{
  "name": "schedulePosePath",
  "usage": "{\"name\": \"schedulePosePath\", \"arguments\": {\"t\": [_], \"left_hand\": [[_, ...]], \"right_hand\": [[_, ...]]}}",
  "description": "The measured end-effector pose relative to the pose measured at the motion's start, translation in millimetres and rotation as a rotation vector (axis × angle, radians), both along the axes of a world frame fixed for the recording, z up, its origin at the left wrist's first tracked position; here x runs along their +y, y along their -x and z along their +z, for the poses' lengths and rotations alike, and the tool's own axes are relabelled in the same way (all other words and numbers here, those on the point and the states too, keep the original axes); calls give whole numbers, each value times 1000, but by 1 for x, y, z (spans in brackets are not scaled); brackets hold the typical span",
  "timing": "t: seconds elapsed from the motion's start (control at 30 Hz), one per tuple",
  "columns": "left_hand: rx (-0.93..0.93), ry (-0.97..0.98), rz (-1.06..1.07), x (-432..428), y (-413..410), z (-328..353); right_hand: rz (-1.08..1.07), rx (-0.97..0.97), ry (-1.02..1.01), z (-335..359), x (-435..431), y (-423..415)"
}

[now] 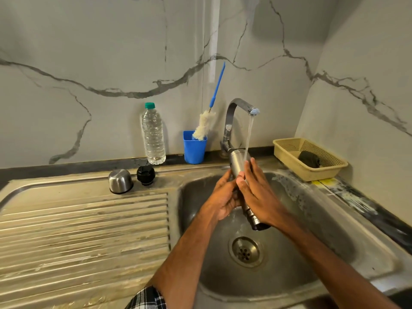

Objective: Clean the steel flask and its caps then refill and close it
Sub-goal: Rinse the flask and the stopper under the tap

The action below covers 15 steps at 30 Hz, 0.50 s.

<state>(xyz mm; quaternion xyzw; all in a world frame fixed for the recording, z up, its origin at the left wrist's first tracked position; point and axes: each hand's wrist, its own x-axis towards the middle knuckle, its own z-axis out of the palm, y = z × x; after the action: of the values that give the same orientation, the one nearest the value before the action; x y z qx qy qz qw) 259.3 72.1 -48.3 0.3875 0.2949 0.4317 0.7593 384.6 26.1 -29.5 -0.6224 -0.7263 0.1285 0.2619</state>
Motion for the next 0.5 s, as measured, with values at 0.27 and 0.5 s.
{"name": "schedulePosePath", "arguments": {"t": [0.27,0.5], "left_hand": [[-22,8,7,1,1,4],[-25,-25,42,4,1,-3]], "right_hand": [[49,274,8,43,57,0],[18,649,100,6,56,-13]]}}
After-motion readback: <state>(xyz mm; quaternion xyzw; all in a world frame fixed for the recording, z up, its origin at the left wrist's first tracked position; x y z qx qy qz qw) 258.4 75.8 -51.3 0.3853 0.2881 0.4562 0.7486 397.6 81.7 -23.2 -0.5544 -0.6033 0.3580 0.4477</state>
